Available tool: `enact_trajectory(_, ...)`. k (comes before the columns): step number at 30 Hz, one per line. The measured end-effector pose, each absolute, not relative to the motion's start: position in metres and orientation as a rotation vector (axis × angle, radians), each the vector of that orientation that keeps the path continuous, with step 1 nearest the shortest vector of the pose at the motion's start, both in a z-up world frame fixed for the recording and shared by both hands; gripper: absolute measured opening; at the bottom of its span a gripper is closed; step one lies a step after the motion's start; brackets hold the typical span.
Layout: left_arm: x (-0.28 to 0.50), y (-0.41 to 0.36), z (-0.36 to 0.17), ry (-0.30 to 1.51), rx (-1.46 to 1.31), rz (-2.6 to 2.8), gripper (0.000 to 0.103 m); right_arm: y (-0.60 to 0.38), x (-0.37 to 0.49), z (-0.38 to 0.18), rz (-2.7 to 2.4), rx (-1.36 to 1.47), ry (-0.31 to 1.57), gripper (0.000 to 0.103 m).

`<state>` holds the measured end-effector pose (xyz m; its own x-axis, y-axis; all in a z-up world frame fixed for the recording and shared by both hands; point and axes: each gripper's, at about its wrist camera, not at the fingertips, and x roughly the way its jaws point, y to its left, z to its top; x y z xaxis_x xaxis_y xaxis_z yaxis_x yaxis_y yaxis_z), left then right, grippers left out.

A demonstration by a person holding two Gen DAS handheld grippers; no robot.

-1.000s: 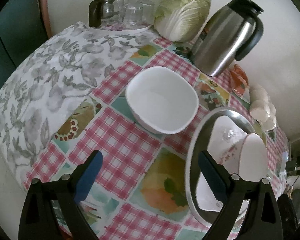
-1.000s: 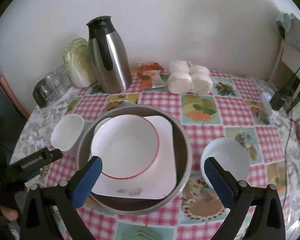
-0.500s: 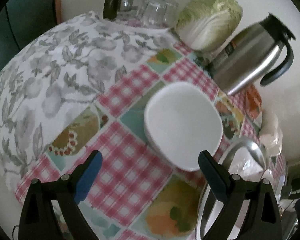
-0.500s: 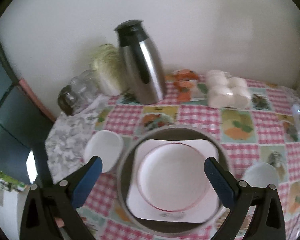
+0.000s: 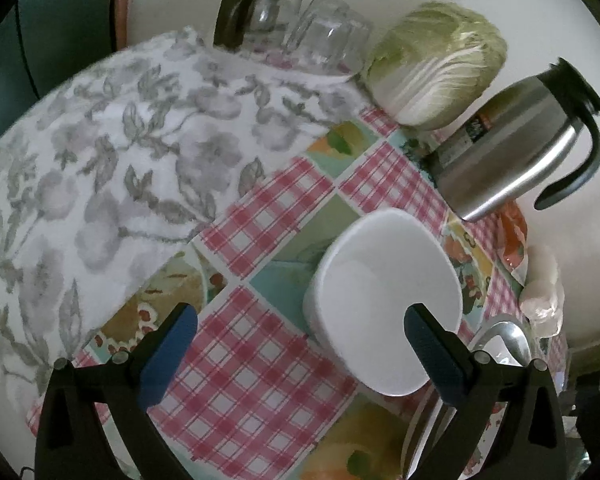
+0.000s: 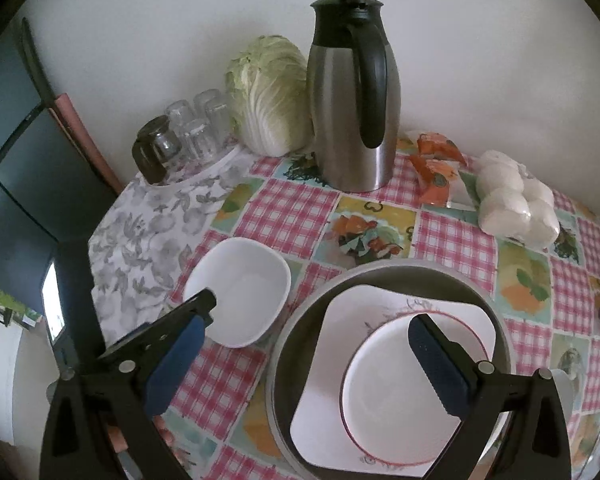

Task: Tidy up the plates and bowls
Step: 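Move both tools toward the white square bowl beside the pan, then grasp the white square bowl rim with the left tool while the right tool grasps it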

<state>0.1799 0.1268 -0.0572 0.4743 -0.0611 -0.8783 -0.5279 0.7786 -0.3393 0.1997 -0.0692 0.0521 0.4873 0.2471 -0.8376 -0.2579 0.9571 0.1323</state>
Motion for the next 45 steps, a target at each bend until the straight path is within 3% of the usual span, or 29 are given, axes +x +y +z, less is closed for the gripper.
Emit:
enact_trajectory(18,0.191,0.14,-0.077,1.1,-0.831,0.186,0.102,-0.008,0.235,0.045,0.247,-0.302,1.052,0.102)
enact_trajectory(24,0.19,0.145,-0.091,1.144,-0.888,0.187,0.102,0.006,0.242,0.032,0.21,-0.367,1.064,0.096)
enact_trajectory(27,0.188,0.146,-0.097,1.152,-0.931,0.17,0.101,0.005,0.247,0.024,0.201,-0.362,1.092,0.082)
enact_trajectory(33,0.192,0.141,-0.1,1.162,-0.923,0.15,0.082,0.0,0.256,0.005,0.209,-0.319,1.147,0.063)
enact_trajectory(35,0.194,0.141,-0.1,1.155,-0.939,0.141,0.071,0.001,0.258,-0.005,0.201,-0.341,1.176,0.042)
enact_trajectory(42,0.201,0.137,-0.105,1.172,-0.938,0.115,0.035,0.0,0.263,-0.025,0.207,-0.333,1.2,0.032)
enact_trajectory(45,0.204,0.134,-0.105,1.179,-0.908,0.111,0.034,0.0,0.266,-0.027,0.221,-0.309,1.203,0.027)
